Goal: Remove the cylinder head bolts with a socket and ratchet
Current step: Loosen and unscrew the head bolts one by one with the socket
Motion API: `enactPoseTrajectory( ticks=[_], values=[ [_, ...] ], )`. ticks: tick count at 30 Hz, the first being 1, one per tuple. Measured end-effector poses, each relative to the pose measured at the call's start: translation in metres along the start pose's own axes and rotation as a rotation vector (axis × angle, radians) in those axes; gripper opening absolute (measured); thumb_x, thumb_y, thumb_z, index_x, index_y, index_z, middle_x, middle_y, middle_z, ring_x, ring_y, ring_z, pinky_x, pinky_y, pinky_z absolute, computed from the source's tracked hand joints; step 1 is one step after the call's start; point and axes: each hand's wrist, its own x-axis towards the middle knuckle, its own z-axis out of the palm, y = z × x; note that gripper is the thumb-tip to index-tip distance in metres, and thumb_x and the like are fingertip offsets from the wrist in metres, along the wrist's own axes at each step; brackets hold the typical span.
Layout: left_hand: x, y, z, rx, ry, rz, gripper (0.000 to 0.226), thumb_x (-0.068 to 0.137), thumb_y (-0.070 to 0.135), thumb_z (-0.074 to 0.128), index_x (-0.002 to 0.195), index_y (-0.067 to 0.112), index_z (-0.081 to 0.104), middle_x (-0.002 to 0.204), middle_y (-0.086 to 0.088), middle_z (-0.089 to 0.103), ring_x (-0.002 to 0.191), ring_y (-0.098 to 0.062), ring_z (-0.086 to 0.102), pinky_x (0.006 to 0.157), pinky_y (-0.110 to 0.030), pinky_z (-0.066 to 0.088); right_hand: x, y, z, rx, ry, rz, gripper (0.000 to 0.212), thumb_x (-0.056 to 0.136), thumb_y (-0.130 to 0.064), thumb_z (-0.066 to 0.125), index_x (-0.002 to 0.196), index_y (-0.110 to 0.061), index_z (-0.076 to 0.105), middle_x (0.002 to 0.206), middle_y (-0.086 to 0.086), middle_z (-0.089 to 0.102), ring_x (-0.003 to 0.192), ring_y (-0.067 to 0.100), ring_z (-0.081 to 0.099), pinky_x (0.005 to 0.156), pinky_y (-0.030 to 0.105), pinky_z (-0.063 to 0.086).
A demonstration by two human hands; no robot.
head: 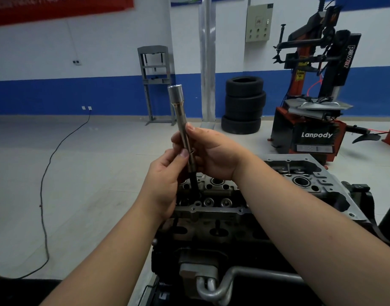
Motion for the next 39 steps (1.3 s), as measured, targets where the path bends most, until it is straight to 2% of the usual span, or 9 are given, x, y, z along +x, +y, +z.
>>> enactPoseTrajectory(
  ticks=[5, 11, 14, 18, 24, 28, 31, 34, 39],
  values=[
    [0.0006, -0.0018, 0.0017, 0.056, 0.063, 0.027, 0.029, 0.077, 0.034, 0.077, 0.104, 0.023, 0.076, 0.107, -0.007, 0.078, 0.107, -0.022, 0.074, 0.095, -0.038, 0.057, 0.0, -0.0004, 0.001, 0.016, -0.035, -0.038, 0.019, 0.094, -0.032, 0.051, 0.094, -0.014, 0.057, 0.087, 0.002, 0.058, 0.084, 0.018, 0.055, 0.079, 0.037, 0.043],
    [0.0003, 0.0015, 0.0008, 0.007, -0.011, -0.006, 0.025, 0.091, 0.035, 0.059, 0.102, 0.034, 0.081, 0.116, -0.005, 0.074, 0.112, -0.019, 0.071, 0.085, -0.026, 0.057, -0.0004, -0.0001, -0.0005, 0.0, 0.009, 0.004, 0.033, 0.101, -0.04, 0.045, 0.097, -0.014, 0.065, 0.087, 0.001, 0.066, 0.086, 0.019, 0.059, 0.08, 0.035, 0.048],
    [0.0, 0.0009, 0.0012, 0.024, 0.026, 0.017, 0.021, 0.081, 0.04, 0.075, 0.098, 0.029, 0.081, 0.108, -0.005, 0.076, 0.106, -0.02, 0.073, 0.086, -0.027, 0.057, -0.0003, 0.0, -0.0004, 0.001, -0.003, 0.007, 0.034, 0.101, -0.044, 0.045, 0.102, -0.016, 0.064, 0.088, -0.002, 0.066, 0.084, 0.014, 0.062, 0.078, 0.031, 0.049],
    [0.0, -0.0003, 0.0033, 0.063, 0.067, 0.028, 0.032, 0.075, 0.035, 0.076, 0.104, 0.021, 0.074, 0.109, -0.008, 0.077, 0.107, -0.021, 0.073, 0.094, -0.036, 0.056, 0.0017, 0.0016, 0.0004, -0.004, -0.035, -0.04, 0.019, 0.093, -0.033, 0.053, 0.095, -0.015, 0.059, 0.087, 0.001, 0.06, 0.086, 0.019, 0.056, 0.084, 0.04, 0.041],
    [-0.0025, 0.0054, 0.005, 0.005, -0.007, -0.001, 0.019, 0.094, 0.034, 0.063, 0.095, 0.033, 0.082, 0.121, -0.017, 0.066, 0.104, -0.016, 0.072, 0.081, -0.022, 0.056, 0.0033, 0.0034, -0.005, 0.014, -0.046, -0.03, 0.031, 0.098, -0.039, 0.048, 0.097, -0.015, 0.068, 0.094, 0.005, 0.066, 0.109, 0.034, 0.051, 0.086, 0.041, 0.048],
    [-0.0021, 0.0025, 0.0044, 0.038, 0.05, 0.027, 0.018, 0.083, 0.033, 0.068, 0.094, 0.03, 0.081, 0.117, -0.019, 0.068, 0.103, -0.02, 0.073, 0.089, -0.031, 0.056, 0.0036, 0.0034, -0.0036, 0.006, -0.038, -0.014, 0.029, 0.095, -0.041, 0.05, 0.102, -0.017, 0.066, 0.09, -0.001, 0.065, 0.096, 0.023, 0.058, 0.084, 0.035, 0.047],
    [-0.0012, -0.0003, 0.0046, 0.078, 0.06, 0.055, 0.024, 0.077, 0.033, 0.076, 0.1, 0.025, 0.077, 0.116, -0.014, 0.072, 0.108, -0.021, 0.073, 0.091, -0.033, 0.057, 0.0037, 0.0033, -0.0036, 0.017, -0.064, -0.039, 0.018, 0.095, -0.032, 0.053, 0.095, -0.015, 0.06, 0.089, 0.002, 0.06, 0.089, 0.02, 0.056, 0.094, 0.047, 0.04],
    [-0.0016, 0.0028, 0.0054, 0.087, 0.035, 0.021, 0.011, 0.089, 0.038, 0.072, 0.096, 0.035, 0.08, 0.118, -0.012, 0.072, 0.11, -0.018, 0.072, 0.088, -0.029, 0.057, 0.0019, 0.0015, -0.0035, -0.023, -0.059, -0.04, 0.025, 0.098, -0.034, 0.049, 0.095, -0.012, 0.061, 0.088, 0.003, 0.062, 0.088, 0.021, 0.058, 0.084, 0.039, 0.047],
    [-0.0018, 0.0029, 0.0018, -0.006, 0.01, -0.021, 0.02, 0.094, 0.037, 0.063, 0.098, 0.031, 0.082, 0.108, -0.003, 0.076, 0.107, -0.018, 0.073, 0.084, -0.026, 0.058, -0.0004, 0.0005, -0.0033, 0.003, -0.028, -0.005, 0.033, 0.103, -0.039, 0.044, 0.099, -0.013, 0.065, 0.093, 0.002, 0.068, 0.094, 0.022, 0.06, 0.078, 0.031, 0.053]
  ],
)
